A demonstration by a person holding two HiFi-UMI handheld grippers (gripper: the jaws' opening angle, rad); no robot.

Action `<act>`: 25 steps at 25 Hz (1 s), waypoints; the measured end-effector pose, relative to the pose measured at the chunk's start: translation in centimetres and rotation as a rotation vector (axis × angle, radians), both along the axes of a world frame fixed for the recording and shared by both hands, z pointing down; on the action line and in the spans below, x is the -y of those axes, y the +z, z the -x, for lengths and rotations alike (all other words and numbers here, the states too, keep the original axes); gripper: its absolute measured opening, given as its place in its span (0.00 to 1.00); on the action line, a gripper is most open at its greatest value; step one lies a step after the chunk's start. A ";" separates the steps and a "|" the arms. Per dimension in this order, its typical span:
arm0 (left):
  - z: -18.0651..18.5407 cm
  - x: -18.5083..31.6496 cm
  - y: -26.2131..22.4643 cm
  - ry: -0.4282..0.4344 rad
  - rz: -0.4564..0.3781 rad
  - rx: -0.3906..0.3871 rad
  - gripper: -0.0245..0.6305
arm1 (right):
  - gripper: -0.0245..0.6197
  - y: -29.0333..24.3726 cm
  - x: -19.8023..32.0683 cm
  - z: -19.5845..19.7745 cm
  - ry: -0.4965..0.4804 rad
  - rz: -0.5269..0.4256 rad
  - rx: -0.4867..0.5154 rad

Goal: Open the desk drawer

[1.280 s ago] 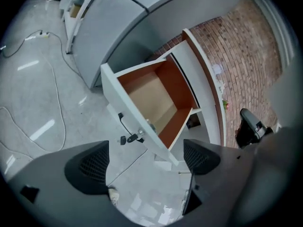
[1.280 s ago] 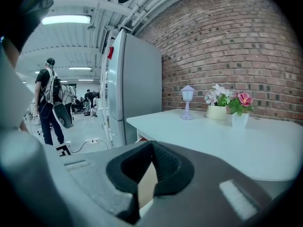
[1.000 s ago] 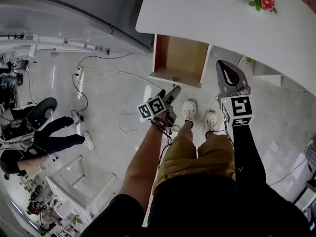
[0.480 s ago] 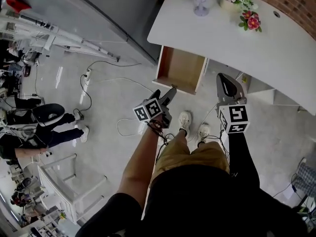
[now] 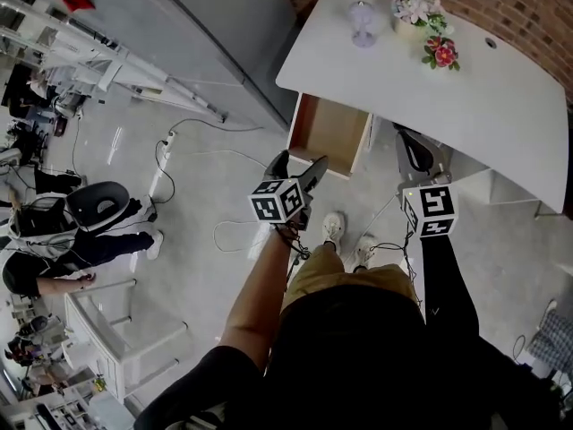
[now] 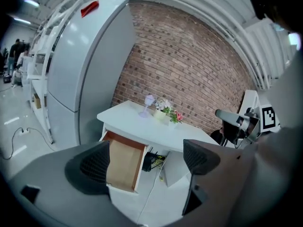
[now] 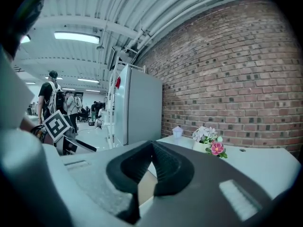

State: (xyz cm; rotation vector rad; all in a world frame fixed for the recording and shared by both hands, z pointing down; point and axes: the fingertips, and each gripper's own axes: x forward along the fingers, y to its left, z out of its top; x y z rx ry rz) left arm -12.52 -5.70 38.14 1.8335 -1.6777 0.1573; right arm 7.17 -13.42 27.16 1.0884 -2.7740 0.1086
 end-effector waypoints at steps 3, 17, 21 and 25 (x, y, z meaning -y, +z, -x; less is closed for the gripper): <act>-1.1 -0.1 -3.0 0.019 -0.049 0.029 0.75 | 0.04 -1.3 -0.4 -0.8 -0.006 -0.021 -0.001; -6.2 0.2 -13.7 0.140 -0.266 0.247 0.75 | 0.04 -6.1 -2.1 -2.9 -0.022 -0.140 0.036; -7.0 -0.7 -16.1 0.165 -0.320 0.301 0.75 | 0.04 -7.0 -3.1 -3.4 -0.024 -0.169 0.042; -7.7 -1.3 -19.5 0.177 -0.406 0.386 0.75 | 0.04 -7.2 -3.9 -3.8 -0.027 -0.184 0.042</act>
